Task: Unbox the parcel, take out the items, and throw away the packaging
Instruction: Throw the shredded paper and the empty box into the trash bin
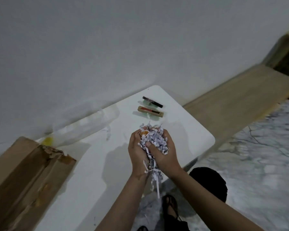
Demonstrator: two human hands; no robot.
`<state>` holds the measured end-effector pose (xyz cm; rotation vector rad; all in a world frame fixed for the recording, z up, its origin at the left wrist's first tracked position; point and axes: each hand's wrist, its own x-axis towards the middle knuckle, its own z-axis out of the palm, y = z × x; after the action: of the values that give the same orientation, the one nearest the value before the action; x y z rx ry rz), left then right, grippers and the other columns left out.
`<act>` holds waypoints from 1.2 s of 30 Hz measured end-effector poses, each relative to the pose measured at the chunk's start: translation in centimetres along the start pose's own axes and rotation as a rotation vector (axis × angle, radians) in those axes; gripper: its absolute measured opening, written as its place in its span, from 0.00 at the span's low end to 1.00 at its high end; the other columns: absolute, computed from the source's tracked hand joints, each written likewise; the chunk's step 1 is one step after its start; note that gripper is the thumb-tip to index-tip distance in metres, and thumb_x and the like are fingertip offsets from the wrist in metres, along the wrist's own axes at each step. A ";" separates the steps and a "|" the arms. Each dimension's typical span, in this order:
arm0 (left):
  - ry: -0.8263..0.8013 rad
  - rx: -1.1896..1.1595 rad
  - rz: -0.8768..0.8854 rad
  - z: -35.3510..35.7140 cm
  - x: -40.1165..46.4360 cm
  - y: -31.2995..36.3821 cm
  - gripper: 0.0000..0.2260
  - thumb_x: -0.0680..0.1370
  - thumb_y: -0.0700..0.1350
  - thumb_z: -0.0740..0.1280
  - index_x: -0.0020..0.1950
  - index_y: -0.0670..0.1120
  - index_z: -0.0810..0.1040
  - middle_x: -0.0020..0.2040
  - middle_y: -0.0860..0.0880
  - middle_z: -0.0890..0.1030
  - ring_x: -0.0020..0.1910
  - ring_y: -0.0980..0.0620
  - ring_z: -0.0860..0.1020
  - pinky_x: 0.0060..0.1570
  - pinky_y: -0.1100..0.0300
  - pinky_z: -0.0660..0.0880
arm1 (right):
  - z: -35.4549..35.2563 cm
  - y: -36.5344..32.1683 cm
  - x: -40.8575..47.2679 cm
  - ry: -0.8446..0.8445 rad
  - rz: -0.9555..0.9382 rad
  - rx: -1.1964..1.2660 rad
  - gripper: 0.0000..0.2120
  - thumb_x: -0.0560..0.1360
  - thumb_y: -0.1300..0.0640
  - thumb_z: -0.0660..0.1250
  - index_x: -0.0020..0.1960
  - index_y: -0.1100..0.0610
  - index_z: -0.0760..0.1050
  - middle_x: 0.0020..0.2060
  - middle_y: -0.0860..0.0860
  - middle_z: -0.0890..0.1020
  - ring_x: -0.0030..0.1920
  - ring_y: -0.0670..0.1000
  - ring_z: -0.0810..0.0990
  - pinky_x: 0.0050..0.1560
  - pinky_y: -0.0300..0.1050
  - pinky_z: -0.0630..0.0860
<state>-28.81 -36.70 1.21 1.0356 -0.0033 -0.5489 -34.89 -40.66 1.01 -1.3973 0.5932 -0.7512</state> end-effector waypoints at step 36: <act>-0.274 0.917 -1.067 1.4 2.0 -57.5 0.22 0.80 0.57 0.58 0.69 0.46 0.70 0.62 0.43 0.78 0.59 0.42 0.77 0.59 0.49 0.73 | -40.0 42.0 -6.2 0.629 0.828 0.091 0.33 0.67 0.50 0.77 0.69 0.54 0.70 0.63 0.48 0.75 0.61 0.49 0.75 0.63 0.46 0.73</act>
<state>-52.16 -61.01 -45.37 1.8267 0.0650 -1.7638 -64.37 -61.06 -45.01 -0.6882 1.4890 -0.5059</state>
